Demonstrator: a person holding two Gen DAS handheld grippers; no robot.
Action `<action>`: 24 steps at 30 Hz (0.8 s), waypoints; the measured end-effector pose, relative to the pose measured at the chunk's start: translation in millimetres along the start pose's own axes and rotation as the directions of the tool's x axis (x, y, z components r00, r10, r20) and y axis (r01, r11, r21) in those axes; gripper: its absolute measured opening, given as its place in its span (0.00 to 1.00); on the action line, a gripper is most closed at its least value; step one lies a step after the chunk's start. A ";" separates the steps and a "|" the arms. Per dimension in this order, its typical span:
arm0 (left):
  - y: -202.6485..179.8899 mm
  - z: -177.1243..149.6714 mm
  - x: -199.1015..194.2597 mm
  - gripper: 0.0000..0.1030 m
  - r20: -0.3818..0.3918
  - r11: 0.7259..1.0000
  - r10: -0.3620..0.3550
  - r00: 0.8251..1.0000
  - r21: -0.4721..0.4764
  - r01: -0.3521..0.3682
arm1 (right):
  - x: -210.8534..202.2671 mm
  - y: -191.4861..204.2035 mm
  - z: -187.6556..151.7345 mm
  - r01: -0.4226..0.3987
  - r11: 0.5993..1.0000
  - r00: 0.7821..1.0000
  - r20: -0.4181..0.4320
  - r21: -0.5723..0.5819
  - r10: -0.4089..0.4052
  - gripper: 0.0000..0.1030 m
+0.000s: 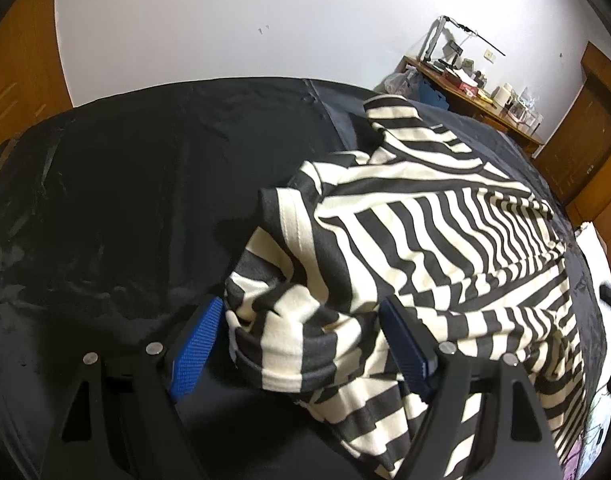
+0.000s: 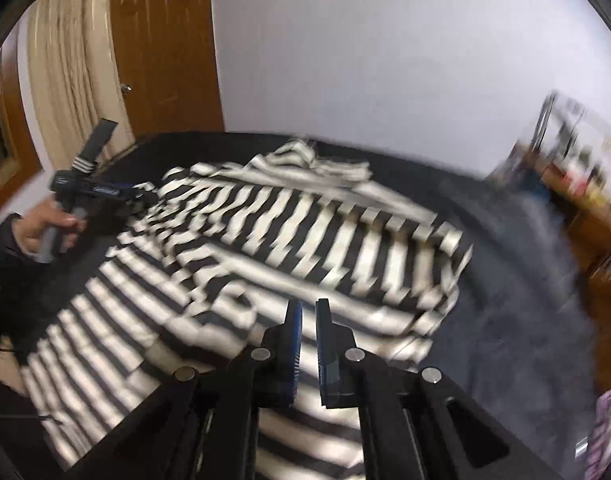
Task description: Fold clothes
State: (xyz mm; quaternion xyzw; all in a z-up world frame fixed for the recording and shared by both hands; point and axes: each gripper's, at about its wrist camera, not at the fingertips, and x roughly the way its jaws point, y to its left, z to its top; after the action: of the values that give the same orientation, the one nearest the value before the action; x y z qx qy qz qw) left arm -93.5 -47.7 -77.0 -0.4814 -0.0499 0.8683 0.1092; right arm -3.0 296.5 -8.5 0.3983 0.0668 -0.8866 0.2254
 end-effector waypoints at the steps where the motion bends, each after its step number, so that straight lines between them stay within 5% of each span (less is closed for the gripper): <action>1: 0.9 0.7 0.5 0.81 0.000 1.000 0.000 1.000 -0.003 0.000 | 3.5 4.3 -7.3 -0.029 1.000 0.999 -0.026 -0.005 0.029 0.07; 7: -3.2 1.0 3.6 0.81 -0.010 1.000 0.008 1.000 0.010 -0.008 | 16.8 33.5 -47.8 -0.131 0.990 0.979 -0.162 -0.049 0.122 0.07; 16: -5.7 -2.4 0.9 0.81 -0.011 1.000 0.005 1.000 0.011 -0.005 | 5.3 47.7 -70.2 -0.084 0.991 0.990 -0.123 -0.104 0.071 0.07; 18: -5.6 -3.4 0.3 0.81 -0.011 1.000 0.005 1.000 0.009 -0.005 | 4.0 47.6 -67.0 -0.085 0.992 0.992 -0.098 -0.095 0.076 0.20; 20: -6.1 -4.6 0.0 0.81 -0.012 1.000 0.005 1.000 0.010 -0.005 | 1.5 50.9 -65.8 -0.104 0.990 0.992 -0.080 -0.097 0.097 0.77; 24: -7.5 -6.5 -0.6 0.81 -0.013 1.000 0.005 1.000 0.009 -0.005 | 0.1 63.5 -61.6 -0.082 0.987 0.996 -0.054 -0.140 0.075 0.83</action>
State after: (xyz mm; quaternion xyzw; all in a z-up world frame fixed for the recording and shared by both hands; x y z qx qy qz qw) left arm -86.6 -40.7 -78.6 -0.4867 -0.0440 0.8655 0.1097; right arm 67.3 258.4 -46.2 0.4051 0.1195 -0.8600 0.2864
